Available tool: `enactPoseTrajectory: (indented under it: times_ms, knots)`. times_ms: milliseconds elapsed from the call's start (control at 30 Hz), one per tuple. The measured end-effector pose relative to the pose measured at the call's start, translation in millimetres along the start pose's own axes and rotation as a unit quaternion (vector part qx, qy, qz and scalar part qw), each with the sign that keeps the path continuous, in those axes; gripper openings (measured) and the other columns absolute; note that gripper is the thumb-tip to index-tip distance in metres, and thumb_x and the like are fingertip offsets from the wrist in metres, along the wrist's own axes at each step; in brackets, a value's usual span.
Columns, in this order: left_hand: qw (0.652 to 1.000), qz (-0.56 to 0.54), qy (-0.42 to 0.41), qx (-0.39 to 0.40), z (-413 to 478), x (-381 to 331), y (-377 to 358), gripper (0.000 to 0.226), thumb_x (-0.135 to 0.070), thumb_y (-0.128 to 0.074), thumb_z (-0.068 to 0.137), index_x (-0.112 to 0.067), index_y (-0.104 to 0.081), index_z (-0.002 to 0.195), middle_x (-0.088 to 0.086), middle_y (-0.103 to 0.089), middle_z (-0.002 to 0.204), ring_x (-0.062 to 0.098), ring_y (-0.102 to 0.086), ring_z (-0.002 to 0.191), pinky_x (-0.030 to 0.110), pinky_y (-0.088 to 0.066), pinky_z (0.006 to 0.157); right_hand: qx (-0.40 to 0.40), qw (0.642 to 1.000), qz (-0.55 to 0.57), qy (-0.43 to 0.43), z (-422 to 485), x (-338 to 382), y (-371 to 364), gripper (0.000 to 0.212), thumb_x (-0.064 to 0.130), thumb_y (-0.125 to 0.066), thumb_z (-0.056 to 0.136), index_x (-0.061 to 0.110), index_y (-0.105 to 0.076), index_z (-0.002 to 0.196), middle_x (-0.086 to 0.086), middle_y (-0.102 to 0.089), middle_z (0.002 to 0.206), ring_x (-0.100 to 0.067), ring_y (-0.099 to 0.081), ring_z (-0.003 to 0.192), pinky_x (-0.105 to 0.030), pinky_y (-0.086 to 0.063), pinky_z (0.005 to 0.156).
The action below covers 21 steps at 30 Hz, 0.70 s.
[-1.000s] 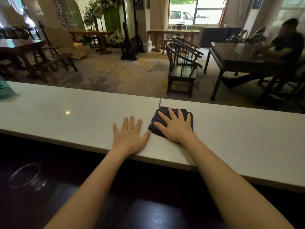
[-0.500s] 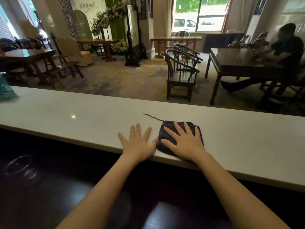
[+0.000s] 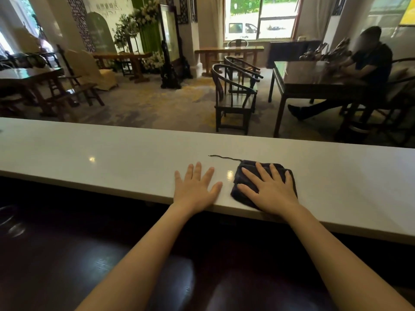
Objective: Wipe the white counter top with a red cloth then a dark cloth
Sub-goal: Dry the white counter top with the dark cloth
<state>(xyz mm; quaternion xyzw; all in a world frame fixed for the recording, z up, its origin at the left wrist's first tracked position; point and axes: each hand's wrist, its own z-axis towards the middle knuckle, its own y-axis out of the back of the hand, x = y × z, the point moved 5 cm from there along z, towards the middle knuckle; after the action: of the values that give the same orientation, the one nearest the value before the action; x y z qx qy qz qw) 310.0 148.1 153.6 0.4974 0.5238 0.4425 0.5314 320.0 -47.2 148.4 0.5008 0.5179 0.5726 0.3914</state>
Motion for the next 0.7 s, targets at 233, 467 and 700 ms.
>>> enactPoseTrajectory:
  times_ms: [233,467,700]
  knots:
    - [1.000,-0.003,-0.006,-0.020,1.9,1.7,-2.2,0.064,-0.064,-0.012,0.086,-0.037,-0.004,0.143,0.005,0.002,0.158,0.024,0.006,0.144,0.057,0.006,0.112,0.005,1.000,0.003,-0.003,4.2,-0.3,1.1,0.067,0.077,-0.009,0.077,0.051,-0.002,0.138,0.005,0.005,0.158,-0.029,0.010,0.143,-0.057,0.013,0.110]
    - [0.999,0.000,-0.018,-0.028,5.1,3.4,-6.7,0.066,-0.067,-0.008,0.083,-0.038,-0.001,0.143,0.005,0.004,0.157,0.024,0.008,0.143,0.058,0.006,0.111,0.012,0.998,0.015,-0.052,52.0,-6.2,12.8,0.067,0.074,-0.012,0.080,0.046,-0.005,0.141,0.001,0.003,0.158,-0.032,0.008,0.143,-0.061,0.010,0.111]
    - [0.999,-0.008,-0.012,-0.046,8.6,4.3,-12.3,0.071,-0.069,-0.002,0.078,-0.039,-0.001,0.142,0.003,0.004,0.157,0.024,0.009,0.143,0.057,0.009,0.110,-0.001,0.997,0.016,-0.081,110.9,5.3,16.1,0.067,0.073,-0.013,0.081,0.044,-0.008,0.142,-0.001,0.002,0.158,-0.035,0.006,0.142,-0.062,0.011,0.110]
